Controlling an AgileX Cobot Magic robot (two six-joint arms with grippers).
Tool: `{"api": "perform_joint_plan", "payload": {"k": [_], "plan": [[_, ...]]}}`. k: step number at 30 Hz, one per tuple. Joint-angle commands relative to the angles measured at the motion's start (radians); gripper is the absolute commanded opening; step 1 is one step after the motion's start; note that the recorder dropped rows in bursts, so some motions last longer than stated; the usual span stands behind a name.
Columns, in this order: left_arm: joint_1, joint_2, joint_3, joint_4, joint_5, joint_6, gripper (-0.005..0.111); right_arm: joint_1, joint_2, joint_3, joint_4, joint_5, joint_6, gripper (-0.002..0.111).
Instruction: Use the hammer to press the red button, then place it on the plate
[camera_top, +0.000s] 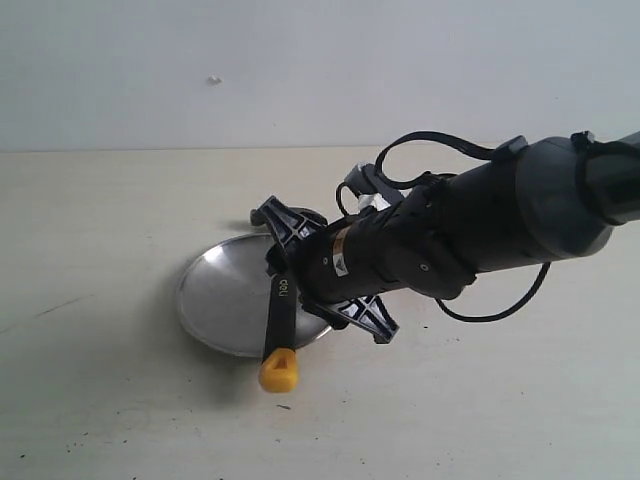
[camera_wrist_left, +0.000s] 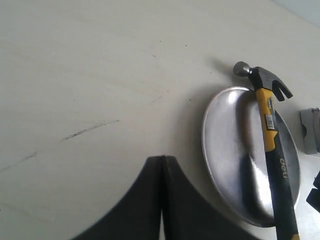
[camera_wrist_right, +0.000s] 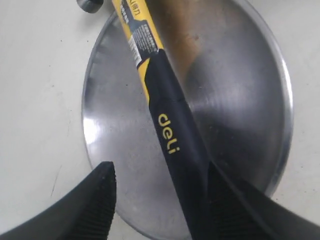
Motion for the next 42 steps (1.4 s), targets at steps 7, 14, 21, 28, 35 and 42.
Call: {"api": "perform_joint_plan", "payload": {"k": [7,14,21,28,35,42], "plan": [[0.004,-0.008,0.004,-0.011,0.009,0.007,0.0,-0.003,-0.141,-0.011,-0.11,0.134,-0.188,0.02],[0.004,-0.008,0.004,-0.002,0.012,0.024,0.0,-0.003,-0.348,0.032,-0.45,0.351,-0.342,0.0],[0.004,-0.094,0.017,0.022,-0.015,0.037,0.0,-0.003,-0.657,0.208,-0.589,0.335,-0.44,0.0],[0.004,-0.328,0.158,0.015,-0.158,0.039,0.0,-0.003,-0.939,0.439,-0.728,0.335,-0.432,0.0],[0.004,-0.623,0.303,-0.012,-0.201,0.037,0.0,-0.003,-1.147,0.662,-0.799,0.266,-0.29,0.0],[0.004,-0.846,0.342,-0.023,-0.167,0.024,0.0,-0.003,-1.258,0.686,-0.825,0.236,-0.263,0.0]]}}
